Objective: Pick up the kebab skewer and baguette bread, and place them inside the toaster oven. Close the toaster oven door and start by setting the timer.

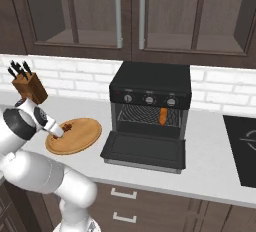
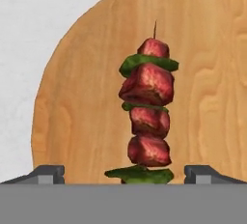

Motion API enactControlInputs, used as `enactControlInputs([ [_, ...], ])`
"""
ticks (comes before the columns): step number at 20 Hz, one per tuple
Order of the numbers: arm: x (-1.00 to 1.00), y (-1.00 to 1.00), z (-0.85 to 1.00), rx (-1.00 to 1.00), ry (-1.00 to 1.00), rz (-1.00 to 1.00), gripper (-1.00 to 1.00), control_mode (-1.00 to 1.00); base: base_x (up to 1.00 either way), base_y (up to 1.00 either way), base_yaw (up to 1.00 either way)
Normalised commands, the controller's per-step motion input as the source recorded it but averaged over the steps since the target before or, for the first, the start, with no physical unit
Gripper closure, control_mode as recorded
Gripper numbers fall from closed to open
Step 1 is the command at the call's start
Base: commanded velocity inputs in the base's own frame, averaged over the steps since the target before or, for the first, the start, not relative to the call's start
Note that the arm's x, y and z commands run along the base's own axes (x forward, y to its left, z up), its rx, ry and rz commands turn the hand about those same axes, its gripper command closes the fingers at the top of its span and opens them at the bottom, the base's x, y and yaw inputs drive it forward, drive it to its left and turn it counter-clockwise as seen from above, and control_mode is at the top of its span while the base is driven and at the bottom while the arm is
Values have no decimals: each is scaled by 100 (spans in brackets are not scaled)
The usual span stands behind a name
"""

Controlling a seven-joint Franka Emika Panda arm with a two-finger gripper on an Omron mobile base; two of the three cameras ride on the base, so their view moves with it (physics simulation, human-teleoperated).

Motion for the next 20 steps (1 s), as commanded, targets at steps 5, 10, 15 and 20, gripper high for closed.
enactControlInputs([
  [5, 3, -6, -25, 3, 0, 0, -100, -100, 0, 0, 0],
  [10, -2, 0, -14, 0, 0, 0, -100, -100, 0, 0, 0],
  [15, -19, -2, -21, -1, -10, 0, -100, -100, 0, 0, 0],
  [20, -19, -22, -15, 0, -20, 0, -100, -100, 0, 0, 0],
])
